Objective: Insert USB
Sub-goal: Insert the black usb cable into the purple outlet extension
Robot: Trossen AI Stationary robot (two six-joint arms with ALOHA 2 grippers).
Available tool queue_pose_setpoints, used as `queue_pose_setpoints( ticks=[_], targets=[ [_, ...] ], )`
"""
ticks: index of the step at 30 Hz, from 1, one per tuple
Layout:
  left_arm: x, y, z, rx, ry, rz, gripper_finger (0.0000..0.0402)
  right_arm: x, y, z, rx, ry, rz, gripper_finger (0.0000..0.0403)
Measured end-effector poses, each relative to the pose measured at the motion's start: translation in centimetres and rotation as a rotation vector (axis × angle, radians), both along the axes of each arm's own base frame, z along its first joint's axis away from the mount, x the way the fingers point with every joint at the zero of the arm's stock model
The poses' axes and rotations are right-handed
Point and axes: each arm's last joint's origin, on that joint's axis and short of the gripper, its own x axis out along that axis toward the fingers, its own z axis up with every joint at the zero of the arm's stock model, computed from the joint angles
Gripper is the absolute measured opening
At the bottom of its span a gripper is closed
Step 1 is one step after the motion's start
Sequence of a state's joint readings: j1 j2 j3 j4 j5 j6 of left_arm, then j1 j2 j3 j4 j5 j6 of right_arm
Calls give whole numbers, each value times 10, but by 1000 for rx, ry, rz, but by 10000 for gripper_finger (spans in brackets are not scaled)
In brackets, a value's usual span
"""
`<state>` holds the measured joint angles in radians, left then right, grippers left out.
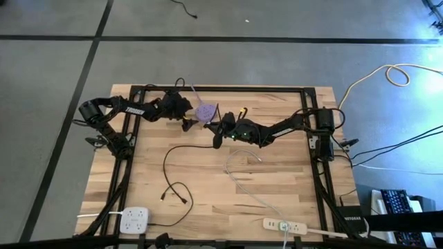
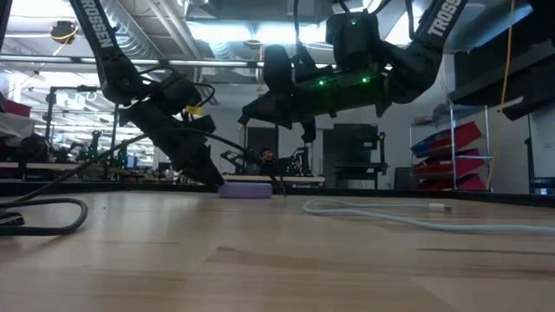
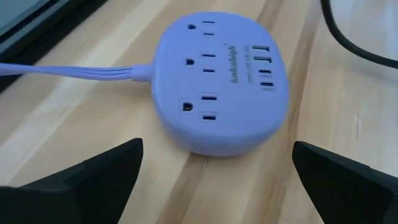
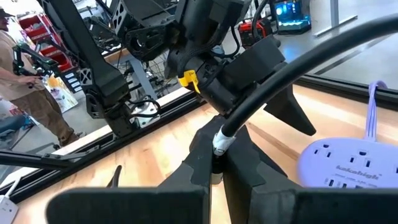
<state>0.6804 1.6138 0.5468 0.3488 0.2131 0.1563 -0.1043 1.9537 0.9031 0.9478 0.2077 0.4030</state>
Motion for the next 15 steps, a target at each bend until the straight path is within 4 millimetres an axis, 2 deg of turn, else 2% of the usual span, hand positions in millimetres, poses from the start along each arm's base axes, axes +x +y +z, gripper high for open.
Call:
queue_pose_setpoints(
  ticks=[7, 13, 15],
  targets=[
    [3, 1, 4, 40, -35, 7, 398, 0, 1, 0, 3, 0, 24, 0],
    [2, 5, 5, 7, -59, 305, 399, 0, 1, -1, 4, 4, 38, 0],
    [1, 6, 5, 10, -50, 338, 399, 0, 1, -1, 5, 6, 44, 0]
  ],
)
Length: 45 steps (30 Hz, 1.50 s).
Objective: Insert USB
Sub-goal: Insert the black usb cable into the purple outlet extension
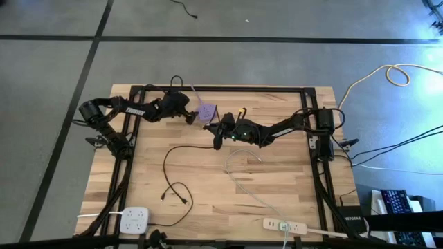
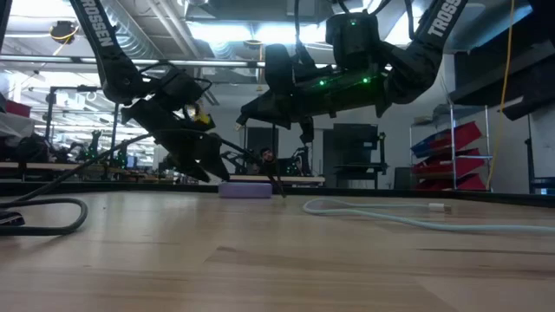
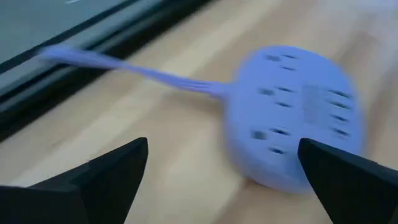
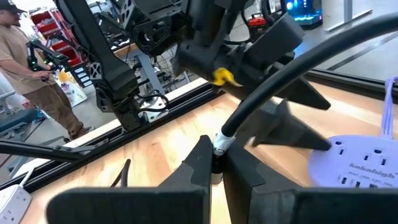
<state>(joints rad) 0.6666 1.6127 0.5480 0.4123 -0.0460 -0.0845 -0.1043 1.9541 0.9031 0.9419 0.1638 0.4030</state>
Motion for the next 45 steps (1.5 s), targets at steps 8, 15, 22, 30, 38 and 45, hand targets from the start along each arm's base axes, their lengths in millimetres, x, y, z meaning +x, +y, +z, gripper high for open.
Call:
queue_pose_setpoints(
  ticks=[8, 15, 22, 30, 38, 45],
  targets=[
    [5, -6, 1, 71, 64, -85, 399, 0, 0, 0, 0, 3, 0, 0],
    [8, -8, 1, 71, 37, -130, 400, 0, 3, 0, 0, 3, 9, 0],
    [11, -9, 5, 86, -14, -210, 400, 1, 5, 0, -3, 4, 15, 0],
    [10, -9, 4, 114, 16, -205, 400, 1, 5, 0, -9, 5, 15, 0],
    [20, -9, -2, 151, -27, -218, 400, 1, 5, 0, -12, 5, 15, 0],
    [32, -13, -18, 190, -60, -343, 400, 1, 5, 0, -11, 9, 20, 0]
  ],
)
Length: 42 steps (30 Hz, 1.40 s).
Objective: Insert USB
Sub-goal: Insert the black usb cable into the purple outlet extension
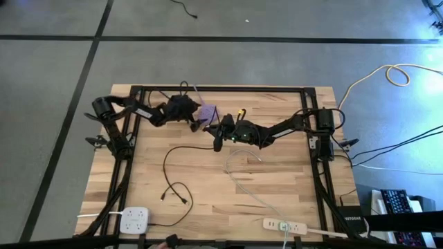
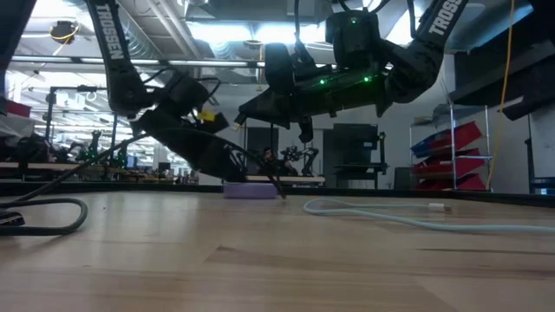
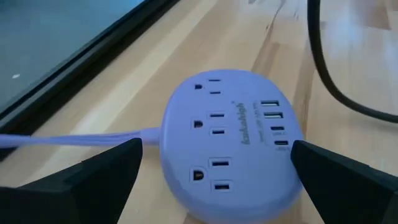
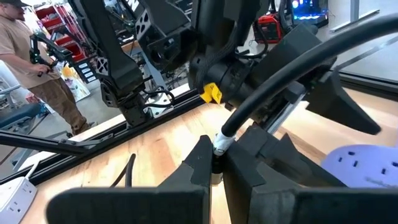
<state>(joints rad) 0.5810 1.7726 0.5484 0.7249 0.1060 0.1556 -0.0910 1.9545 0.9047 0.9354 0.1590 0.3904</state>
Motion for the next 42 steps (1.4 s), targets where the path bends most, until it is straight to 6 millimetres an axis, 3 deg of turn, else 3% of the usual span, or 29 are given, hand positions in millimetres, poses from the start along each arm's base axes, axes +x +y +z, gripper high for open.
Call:
queue_pose_setpoints(
  ticks=[19, 28, 39, 42],
  targets=[
    [-2, 7, 1, -130, -120, -50, 400, 0, 3, 0, 5, -5, 25, 1],
    [-7, 13, -1, -88, -73, -25, 400, 0, 3, 0, 6, -6, 26, 1],
    [-1, 1, -3, -42, -5, -101, 400, 0, 3, 0, -4, -4, 24, 1],
    [2, 1, -2, -83, -13, -84, 400, -1, -6, 0, -19, 4, -60, 1]
  ],
)
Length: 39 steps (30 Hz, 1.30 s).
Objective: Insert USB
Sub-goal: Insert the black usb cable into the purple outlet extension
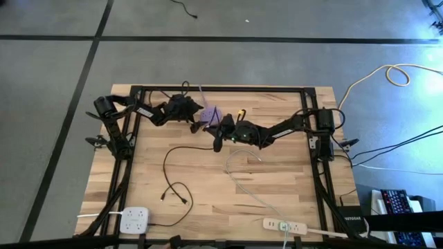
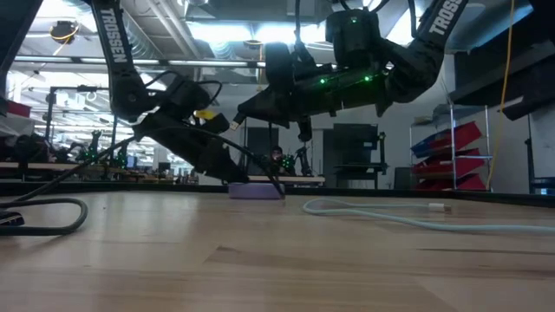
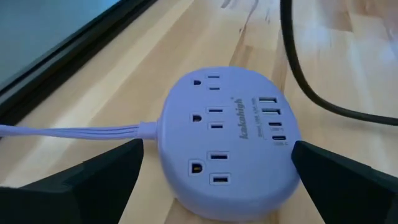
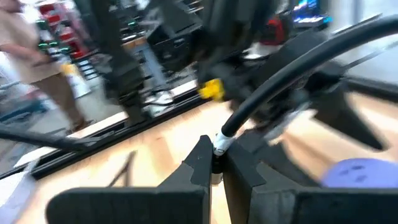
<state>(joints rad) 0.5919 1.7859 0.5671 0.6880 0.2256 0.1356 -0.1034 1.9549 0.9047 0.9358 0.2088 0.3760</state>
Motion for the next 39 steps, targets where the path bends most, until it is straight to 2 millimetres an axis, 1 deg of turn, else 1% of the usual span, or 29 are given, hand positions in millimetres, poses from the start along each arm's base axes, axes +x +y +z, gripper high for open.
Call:
queue_pose_setpoints(
  ticks=[2, 4, 6, 9, 12, 15, 18, 24, 28, 31, 36, 39],
  targets=[
    [2, 1, 1, -27, 0, 4, 400, -1, -11, -2, 19, 46, -55, 1],
    [6, 1, 3, -43, 5, -6, 400, 0, -19, -3, 27, 157, -98, 1],
    [10, 0, 4, -69, 3, -19, 400, 4, -22, 3, 21, 238, -160, 1],
    [12, 0, 6, -89, -6, -44, 400, 11, -22, 14, -5, 319, -232, 1],
    [12, 0, 5, -90, -1, -47, 400, 17, -20, 21, 36, 396, -270, 1],
    [12, 0, 5, -83, 2, -49, 400, 20, -17, 25, 41, 484, -360, 1],
    [12, -1, 5, -64, 12, -62, 400, 17, -15, 25, 41, 570, -447, 1],
    [13, -4, 3, 11, 59, -70, 400, 17, -18, 28, 98, 583, -427, 1],
    [14, -6, 3, 16, 68, -70, 400, 17, -26, 27, 126, 581, -413, 1],
    [15, -7, 3, 17, 68, -72, 400, 18, -33, 20, 131, 583, -428, 1],
    [15, -6, 2, 28, 73, -80, 400, 25, -41, 1, 159, 574, -406, 1],
    [15, -6, 1, 29, 74, -79, 400, 26, -42, -1, 142, 567, -436, 1]
  ],
)
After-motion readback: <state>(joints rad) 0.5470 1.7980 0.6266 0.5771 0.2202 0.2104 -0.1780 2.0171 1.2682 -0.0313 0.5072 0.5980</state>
